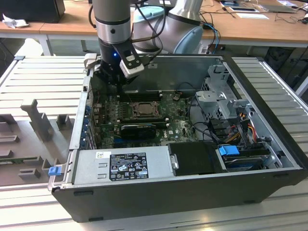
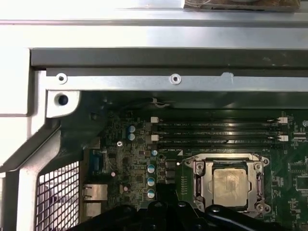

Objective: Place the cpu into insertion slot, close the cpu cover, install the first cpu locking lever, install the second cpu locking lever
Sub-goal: 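Install the first cpu locking lever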

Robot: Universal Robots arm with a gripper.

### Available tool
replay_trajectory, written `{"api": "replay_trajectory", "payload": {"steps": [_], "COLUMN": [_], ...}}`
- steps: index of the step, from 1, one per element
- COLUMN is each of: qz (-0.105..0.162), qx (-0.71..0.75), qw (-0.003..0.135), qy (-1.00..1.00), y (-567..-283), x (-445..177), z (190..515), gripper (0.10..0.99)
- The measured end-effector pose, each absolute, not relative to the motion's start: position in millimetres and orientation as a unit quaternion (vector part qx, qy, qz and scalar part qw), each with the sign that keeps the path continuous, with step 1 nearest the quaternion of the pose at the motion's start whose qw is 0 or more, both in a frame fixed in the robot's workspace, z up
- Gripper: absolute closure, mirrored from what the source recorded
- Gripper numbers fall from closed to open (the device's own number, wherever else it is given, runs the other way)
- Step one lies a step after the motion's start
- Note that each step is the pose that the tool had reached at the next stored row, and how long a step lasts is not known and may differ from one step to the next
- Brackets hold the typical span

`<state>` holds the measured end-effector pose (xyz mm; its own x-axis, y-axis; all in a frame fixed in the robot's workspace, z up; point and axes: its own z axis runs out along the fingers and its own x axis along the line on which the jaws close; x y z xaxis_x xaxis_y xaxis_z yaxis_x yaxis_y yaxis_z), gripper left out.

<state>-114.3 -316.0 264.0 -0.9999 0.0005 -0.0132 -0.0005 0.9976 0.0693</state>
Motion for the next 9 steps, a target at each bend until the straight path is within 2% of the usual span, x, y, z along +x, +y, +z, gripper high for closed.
{"api": "replay_trajectory", "payload": {"steps": [9], "qz": [0.035], "qx": [0.0], "qw": [0.007], "qy": [0.999], "y": [-305.8], "x": [-114.3], "z": [260.9], "gripper": [0.98]}}
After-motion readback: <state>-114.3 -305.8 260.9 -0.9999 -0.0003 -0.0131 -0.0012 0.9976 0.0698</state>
